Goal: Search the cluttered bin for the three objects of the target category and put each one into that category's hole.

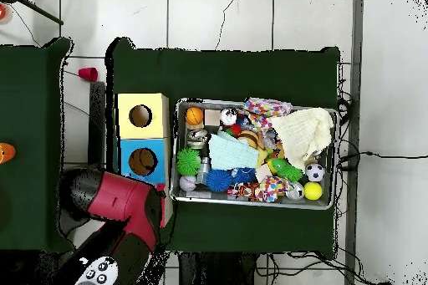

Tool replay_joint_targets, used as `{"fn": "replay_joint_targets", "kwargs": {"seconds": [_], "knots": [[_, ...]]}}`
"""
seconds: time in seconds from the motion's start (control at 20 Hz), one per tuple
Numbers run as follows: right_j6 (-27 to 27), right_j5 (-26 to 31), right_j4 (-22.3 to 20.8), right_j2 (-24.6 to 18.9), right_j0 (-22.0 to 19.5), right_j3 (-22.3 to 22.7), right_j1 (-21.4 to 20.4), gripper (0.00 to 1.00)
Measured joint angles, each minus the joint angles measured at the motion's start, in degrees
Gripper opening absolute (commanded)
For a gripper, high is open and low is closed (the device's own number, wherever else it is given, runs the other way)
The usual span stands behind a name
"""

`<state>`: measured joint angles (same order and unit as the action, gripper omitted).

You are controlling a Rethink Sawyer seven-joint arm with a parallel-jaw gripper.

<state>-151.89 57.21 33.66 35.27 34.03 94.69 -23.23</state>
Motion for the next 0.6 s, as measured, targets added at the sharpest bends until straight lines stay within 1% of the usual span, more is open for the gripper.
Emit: {"fn": "replay_joint_targets", "kwargs": {"seconds": [0.3, 0.6], "knots": [[0.0, -1.2, 0.0, 0.0, -0.4, -0.7, -0.3, 1.0], [0.0, -1.6, 0.0, 0.0, -1.8, -1.6, -0.3, 1.0]]}}
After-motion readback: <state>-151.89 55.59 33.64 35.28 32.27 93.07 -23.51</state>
